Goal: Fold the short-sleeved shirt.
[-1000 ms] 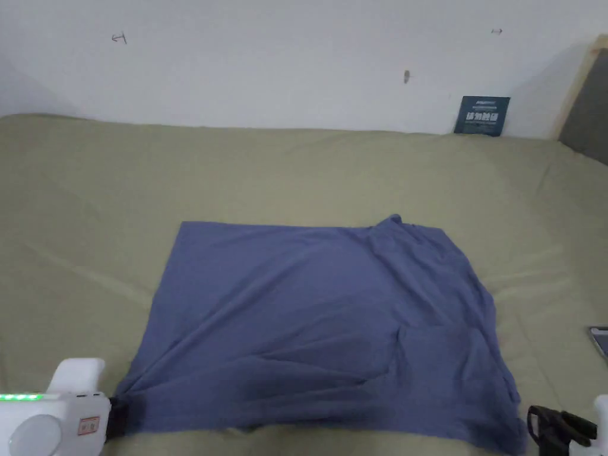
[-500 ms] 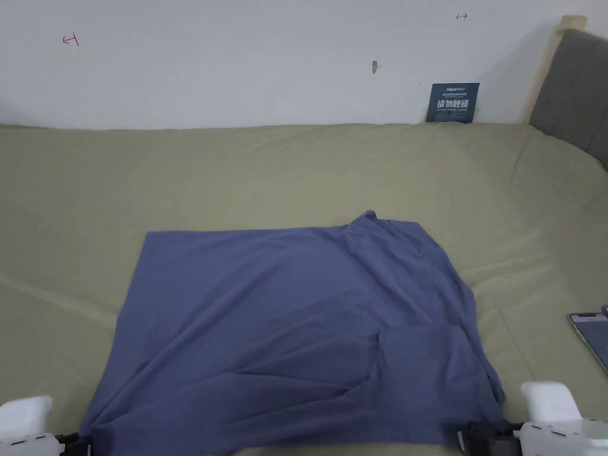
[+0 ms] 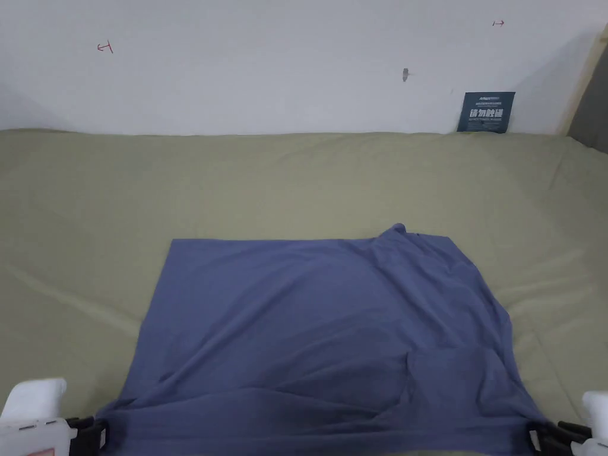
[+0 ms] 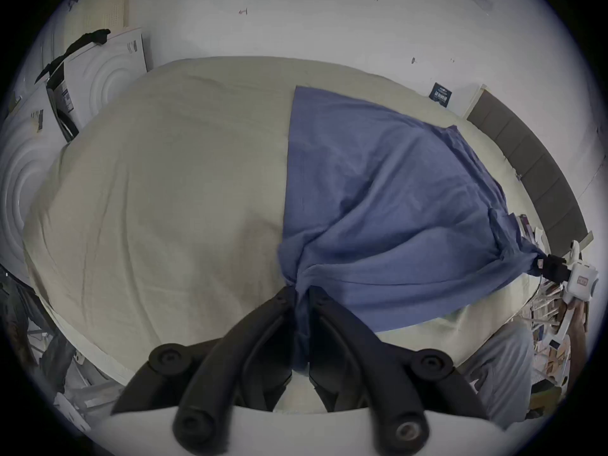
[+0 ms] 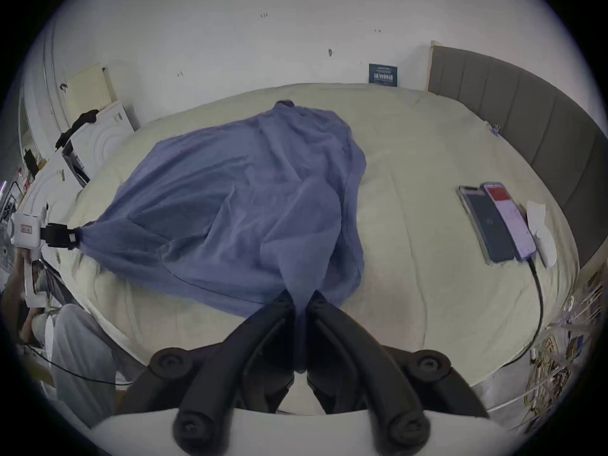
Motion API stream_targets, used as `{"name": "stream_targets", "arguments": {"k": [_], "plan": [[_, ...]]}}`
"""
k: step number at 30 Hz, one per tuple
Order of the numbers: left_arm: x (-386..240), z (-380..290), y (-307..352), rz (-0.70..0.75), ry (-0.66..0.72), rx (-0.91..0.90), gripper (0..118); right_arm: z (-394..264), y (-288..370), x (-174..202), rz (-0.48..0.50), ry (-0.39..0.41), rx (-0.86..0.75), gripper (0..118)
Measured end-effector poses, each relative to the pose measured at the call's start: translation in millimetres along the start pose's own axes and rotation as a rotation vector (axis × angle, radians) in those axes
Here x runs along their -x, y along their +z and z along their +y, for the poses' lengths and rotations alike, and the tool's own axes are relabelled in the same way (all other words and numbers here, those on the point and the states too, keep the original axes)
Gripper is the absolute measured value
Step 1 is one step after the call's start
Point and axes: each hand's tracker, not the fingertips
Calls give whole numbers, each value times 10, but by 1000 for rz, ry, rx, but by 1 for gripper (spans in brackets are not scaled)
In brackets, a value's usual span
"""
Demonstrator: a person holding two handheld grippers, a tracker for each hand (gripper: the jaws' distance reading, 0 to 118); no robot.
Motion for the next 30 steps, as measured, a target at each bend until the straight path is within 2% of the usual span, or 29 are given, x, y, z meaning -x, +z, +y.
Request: {"name": "stream_targets", "arguments": {"k": [6,11,14,21,25,26,27,28,29,30], "plan": [[-127,639,-17,-9,-49,-37,7,654,-144,-39,7,23,-35,7],[-263,1210,-239,0,-101,-18,7,1236,-490,-146,18,23,-27,7],[-332,1474,-441,6,-119,-8,7,1507,-767,-127,-7,57,1,7],[-356,1896,-998,22,-83,17,7,1944,-1391,-116,-21,84,61,7],[-348,1927,-1216,24,-55,26,7,1964,-1645,-140,-25,57,101,8],[-321,1919,-1250,8,-27,18,9,1942,-1660,-147,-20,45,96,21],[-297,1898,-1253,-20,6,2,21,1920,-1658,-166,-15,18,94,51],[-283,1864,-1236,-26,23,-27,56,1896,-1641,-167,-9,-10,92,90],[-272,1822,-1228,-6,21,-38,108,1852,-1608,-165,7,-9,95,118],[-193,1794,-1262,-2,18,-50,118,1792,-1542,-158,21,-15,68,118]]}}
